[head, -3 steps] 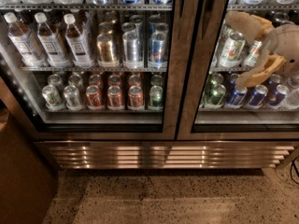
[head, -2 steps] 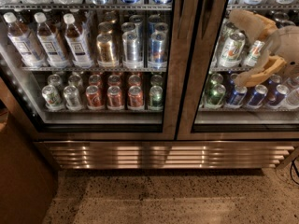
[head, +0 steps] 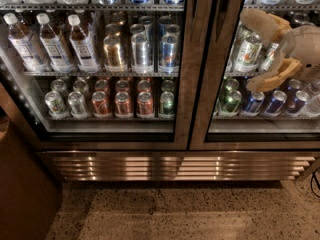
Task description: Open left fridge door
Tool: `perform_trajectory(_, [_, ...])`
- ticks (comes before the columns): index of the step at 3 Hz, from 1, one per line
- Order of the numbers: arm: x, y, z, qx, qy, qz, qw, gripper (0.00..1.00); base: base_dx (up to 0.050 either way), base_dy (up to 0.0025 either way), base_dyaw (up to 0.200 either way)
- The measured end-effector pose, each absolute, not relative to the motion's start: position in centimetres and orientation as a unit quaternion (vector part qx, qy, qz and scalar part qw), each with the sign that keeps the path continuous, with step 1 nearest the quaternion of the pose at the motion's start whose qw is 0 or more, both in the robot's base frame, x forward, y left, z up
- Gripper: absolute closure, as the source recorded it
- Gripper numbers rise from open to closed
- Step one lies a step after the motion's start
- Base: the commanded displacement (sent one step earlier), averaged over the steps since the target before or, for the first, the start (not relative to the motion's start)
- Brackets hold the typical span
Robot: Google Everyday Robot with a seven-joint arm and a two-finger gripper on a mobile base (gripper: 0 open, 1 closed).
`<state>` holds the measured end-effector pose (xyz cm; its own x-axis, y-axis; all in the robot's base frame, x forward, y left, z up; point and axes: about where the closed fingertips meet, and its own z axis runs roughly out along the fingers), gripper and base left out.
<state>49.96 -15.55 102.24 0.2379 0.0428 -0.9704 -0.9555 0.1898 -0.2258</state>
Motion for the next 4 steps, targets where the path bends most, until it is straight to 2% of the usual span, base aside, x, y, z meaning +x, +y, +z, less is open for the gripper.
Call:
perform_trajectory(2, [49.4,-11.3,102.3,-0.527,0.452,0.423,0.583,0.0,0.0,0.0,0.0])
perform_trajectory(3, [49.7,-10.8,102.7,-0.533,0.45,0.42,0.58,0.0,0.0,0.0,0.0])
perform_trajectory(4, [52.3,-9.7,105.9,-0.55,0.442,0.399,0.586,0.0,0.0,0.0,0.0])
